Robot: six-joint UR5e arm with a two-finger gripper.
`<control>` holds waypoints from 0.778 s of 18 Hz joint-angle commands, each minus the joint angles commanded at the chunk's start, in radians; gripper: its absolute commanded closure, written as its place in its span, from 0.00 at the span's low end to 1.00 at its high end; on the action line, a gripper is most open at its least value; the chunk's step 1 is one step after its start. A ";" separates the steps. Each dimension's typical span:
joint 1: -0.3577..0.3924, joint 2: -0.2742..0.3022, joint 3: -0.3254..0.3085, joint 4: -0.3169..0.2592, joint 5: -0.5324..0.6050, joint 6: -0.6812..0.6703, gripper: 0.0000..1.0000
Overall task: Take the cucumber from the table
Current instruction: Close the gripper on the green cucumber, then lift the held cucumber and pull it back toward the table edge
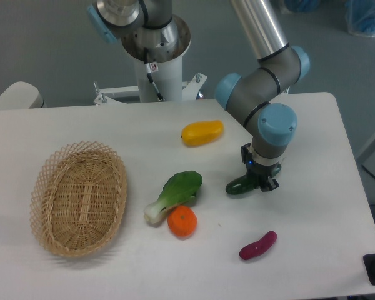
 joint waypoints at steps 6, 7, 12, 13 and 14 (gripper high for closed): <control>-0.038 0.002 0.086 -0.012 0.000 -0.067 0.67; -0.049 0.002 0.103 -0.011 0.000 -0.090 0.67; -0.074 -0.012 0.213 -0.092 -0.011 -0.135 0.67; -0.074 -0.015 0.238 -0.115 -0.012 -0.135 0.67; -0.080 -0.024 0.264 -0.135 -0.015 -0.137 0.67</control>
